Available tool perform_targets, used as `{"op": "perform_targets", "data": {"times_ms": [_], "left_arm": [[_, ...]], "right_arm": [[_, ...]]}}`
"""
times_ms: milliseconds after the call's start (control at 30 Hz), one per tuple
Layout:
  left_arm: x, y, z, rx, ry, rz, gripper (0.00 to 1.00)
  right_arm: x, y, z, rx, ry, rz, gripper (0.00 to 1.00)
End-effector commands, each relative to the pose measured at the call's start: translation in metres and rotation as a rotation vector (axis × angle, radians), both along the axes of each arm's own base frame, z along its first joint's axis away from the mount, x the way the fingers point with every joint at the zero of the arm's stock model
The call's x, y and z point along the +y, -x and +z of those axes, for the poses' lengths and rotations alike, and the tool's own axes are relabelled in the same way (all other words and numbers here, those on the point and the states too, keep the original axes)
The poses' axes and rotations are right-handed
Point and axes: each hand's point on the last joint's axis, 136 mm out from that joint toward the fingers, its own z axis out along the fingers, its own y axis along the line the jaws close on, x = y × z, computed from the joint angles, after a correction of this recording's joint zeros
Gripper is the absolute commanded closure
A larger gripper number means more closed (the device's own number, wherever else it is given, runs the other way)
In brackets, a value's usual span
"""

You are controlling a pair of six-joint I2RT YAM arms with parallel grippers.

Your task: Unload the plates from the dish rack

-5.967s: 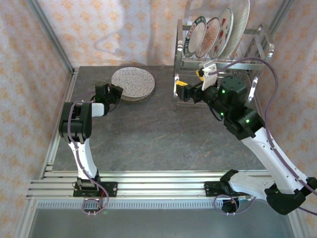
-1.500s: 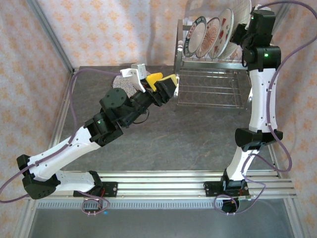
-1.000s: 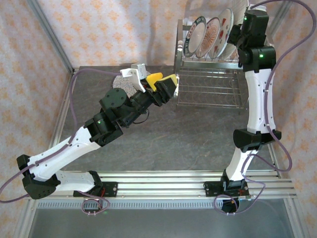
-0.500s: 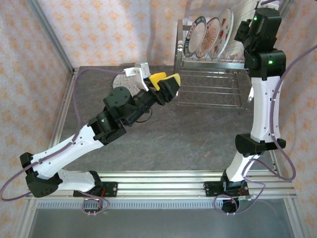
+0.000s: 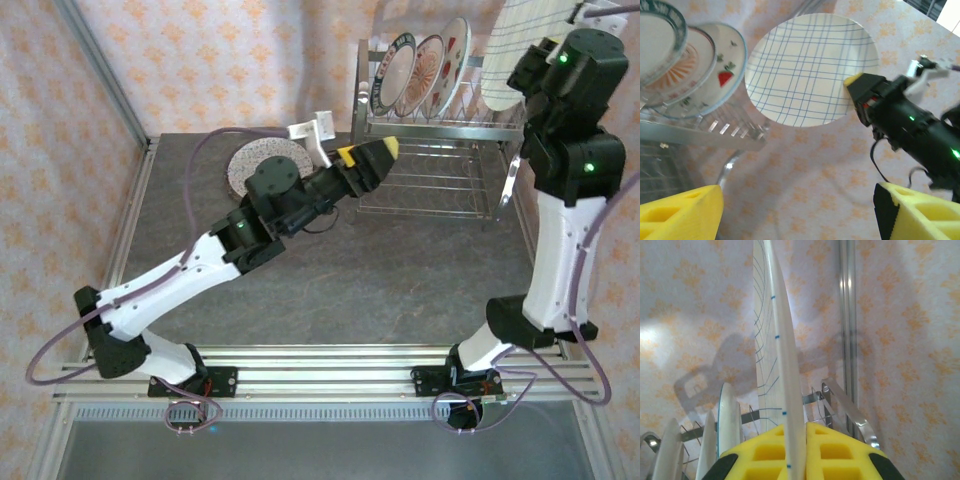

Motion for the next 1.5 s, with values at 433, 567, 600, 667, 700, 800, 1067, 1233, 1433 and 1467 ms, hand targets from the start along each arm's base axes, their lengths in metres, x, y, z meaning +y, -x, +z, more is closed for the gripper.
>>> {"op": "perform_targets", "data": {"times_ms": [433,567,600,667,700,800,1067,1233,1433,1467], "left_arm": [[-0.152,-0.011,-0.005,0.442,0.364,-0.458,0.24],[-0.164,-0.015,-0.006,0.463,0.397,-0.484,0.27],[-0.165,-0.016,-0.005,0.464,0.416,-0.487,0.29],[-0.167,-0.017,-0.003,0.465,0.445,-0.5,0.33],[-0.167,-0.016,-0.001,0.459,0.46,-0.507,0.35],[-0.167,-0.014,0.0,0.459,0.463,-0.517,0.43],[-0.158,-0.014,0.001,0.449,0.496,-0.504,0.75],[-0.152,-0.011,0.002,0.438,0.501,-0.499,0.87],[-0.14,-0.006,0.008,0.413,0.525,-0.495,1.0],[-0.137,-0.005,0.009,0.407,0.532,-0.493,1.0]], "right_arm": [[-0.007,0.114,-0.014,-0.089,-0.336,0.031,1.0],[-0.006,0.124,-0.019,-0.094,-0.374,0.046,1.0],[-0.005,0.128,-0.021,-0.09,-0.384,0.051,1.0],[-0.002,0.128,-0.025,-0.08,-0.399,0.066,1.0],[-0.001,0.129,-0.027,-0.079,-0.41,0.073,1.0],[0.001,0.132,-0.029,-0.082,-0.431,0.089,1.0],[0.002,0.138,-0.035,-0.072,-0.46,0.095,1.0],[0.003,0.141,-0.046,-0.058,-0.494,0.094,1.0],[0.001,0.149,-0.059,-0.04,-0.515,0.08,1.0],[0.001,0.151,-0.062,-0.035,-0.519,0.075,1.0]]}}
